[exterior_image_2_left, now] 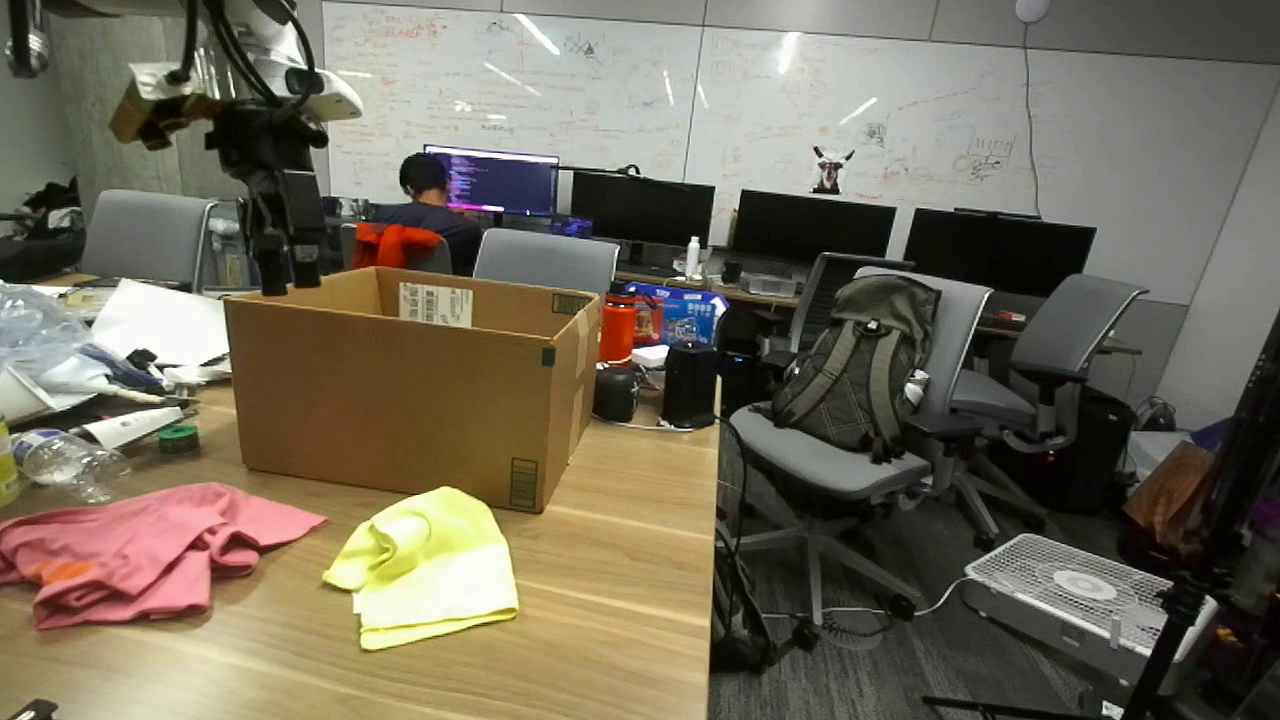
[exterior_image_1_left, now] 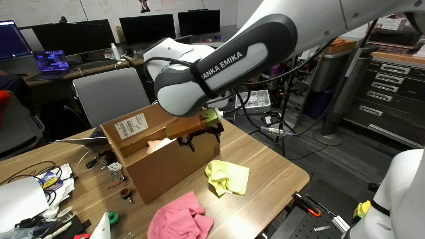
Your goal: Put the peach shirt, the green and yellow towels and the pink shirt in the box respectively
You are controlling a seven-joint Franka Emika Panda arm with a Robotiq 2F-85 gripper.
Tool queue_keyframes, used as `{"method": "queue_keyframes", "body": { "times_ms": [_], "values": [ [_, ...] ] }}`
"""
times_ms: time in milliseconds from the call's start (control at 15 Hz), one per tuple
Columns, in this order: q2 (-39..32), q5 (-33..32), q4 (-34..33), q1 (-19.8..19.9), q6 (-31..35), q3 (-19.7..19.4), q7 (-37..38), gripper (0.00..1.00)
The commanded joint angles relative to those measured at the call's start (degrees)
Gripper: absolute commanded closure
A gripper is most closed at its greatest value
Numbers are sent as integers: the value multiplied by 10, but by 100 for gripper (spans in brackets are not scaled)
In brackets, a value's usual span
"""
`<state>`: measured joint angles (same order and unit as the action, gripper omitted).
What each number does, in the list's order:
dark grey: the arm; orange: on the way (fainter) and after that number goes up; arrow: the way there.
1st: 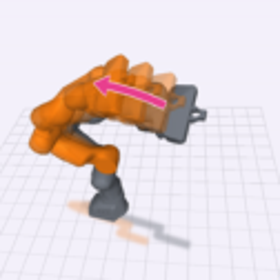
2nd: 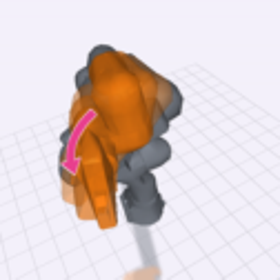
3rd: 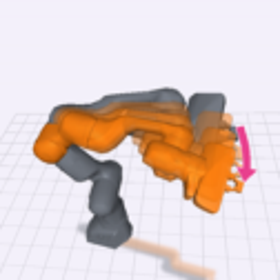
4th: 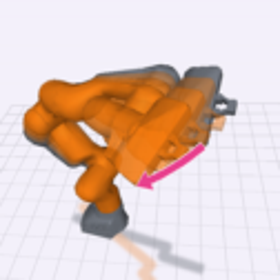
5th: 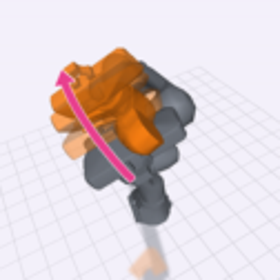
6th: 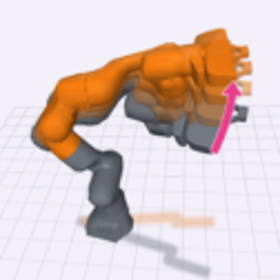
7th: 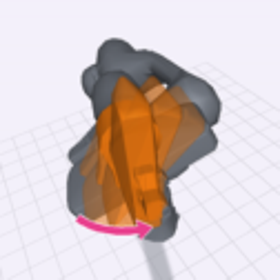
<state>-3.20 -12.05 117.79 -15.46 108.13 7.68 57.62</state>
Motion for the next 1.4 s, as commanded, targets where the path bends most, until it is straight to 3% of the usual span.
{"method": "queue_keyframes", "body": {
  "times_ms": [0,1067,1333],
  "values": [
    [-5,20,23,25,46,2,5,0],
    [-4,25,133,56,197,-12,101,0],
    [21,15,191,53,237,-9,148,0]
  ]
}}
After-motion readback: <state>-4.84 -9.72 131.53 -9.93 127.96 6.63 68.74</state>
